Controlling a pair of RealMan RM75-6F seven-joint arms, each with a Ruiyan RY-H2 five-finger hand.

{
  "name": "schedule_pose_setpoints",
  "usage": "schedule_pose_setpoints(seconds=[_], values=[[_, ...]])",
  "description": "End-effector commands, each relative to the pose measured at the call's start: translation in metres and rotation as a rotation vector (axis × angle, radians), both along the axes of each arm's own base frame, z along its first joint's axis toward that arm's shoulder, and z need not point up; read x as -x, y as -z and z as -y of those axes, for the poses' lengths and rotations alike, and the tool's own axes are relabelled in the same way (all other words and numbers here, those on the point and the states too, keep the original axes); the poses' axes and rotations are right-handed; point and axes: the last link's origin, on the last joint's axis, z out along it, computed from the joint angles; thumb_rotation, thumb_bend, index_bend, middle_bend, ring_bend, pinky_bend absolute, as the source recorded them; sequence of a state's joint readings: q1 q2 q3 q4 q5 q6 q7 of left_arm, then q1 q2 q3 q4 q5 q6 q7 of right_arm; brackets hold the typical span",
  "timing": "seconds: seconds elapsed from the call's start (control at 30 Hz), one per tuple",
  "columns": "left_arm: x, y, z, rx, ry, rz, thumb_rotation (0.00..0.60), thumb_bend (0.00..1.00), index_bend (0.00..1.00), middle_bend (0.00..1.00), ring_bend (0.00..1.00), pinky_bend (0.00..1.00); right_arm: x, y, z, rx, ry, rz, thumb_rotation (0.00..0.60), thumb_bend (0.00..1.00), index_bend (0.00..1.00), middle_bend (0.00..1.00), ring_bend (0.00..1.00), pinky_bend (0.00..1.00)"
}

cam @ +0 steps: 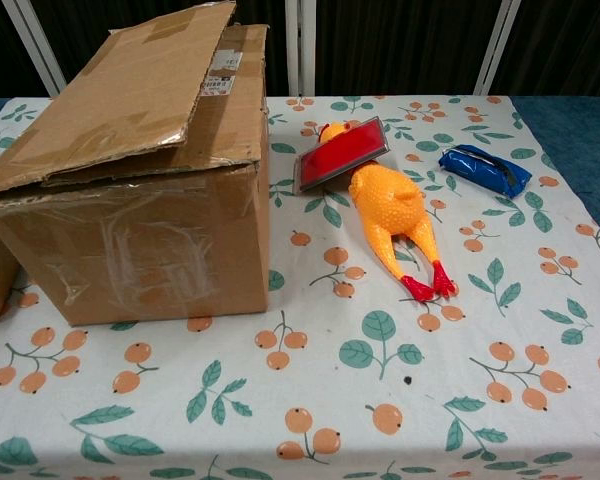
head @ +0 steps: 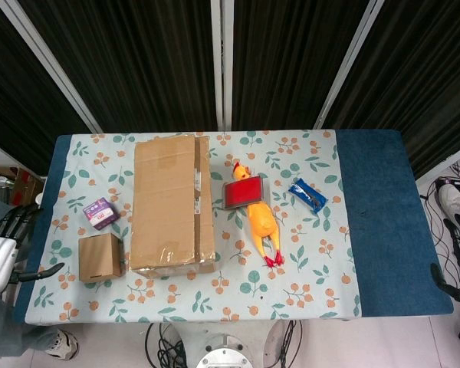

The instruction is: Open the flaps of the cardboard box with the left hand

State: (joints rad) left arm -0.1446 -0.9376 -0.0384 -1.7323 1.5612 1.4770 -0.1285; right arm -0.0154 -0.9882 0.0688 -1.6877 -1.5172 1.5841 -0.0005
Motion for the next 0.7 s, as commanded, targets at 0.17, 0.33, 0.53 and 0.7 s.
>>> schedule_pose_setpoints(seconds=[0.17,0.33,0.53,0.7], values=[[-0.002,0.001,0.000,0.001,0.010,-0.002,0.317,0.04,0.12,0.08,0.06,0.19,-0.001,0.000,0.000,-0.003,-0.004,-0.006,0.600,0.29,0.00,0.00,0.00,0.00],[-0.019,-0.004,-0.015,0.006,0.080,-0.018,0.316,0.04,0.12,0.08,0.06,0.19,0.001,-0.002,-0.001,-0.001,-0.001,-0.001,0.600,0.29,0.00,0.00,0.00,0.00],[-0.069,-0.011,-0.069,0.026,0.254,0.017,0.376,0.03,0.12,0.09,0.06,0.19,-0.002,-0.002,0.002,-0.003,-0.008,-0.001,0.600,0.29,0.00,0.00,0.00,0.00],[-0.130,-0.005,-0.120,0.092,0.414,0.047,0.413,0.03,0.14,0.11,0.06,0.19,-0.003,-0.003,0.002,0.006,-0.011,0.003,0.600,0.29,0.00,0.00,0.00,0.00]])
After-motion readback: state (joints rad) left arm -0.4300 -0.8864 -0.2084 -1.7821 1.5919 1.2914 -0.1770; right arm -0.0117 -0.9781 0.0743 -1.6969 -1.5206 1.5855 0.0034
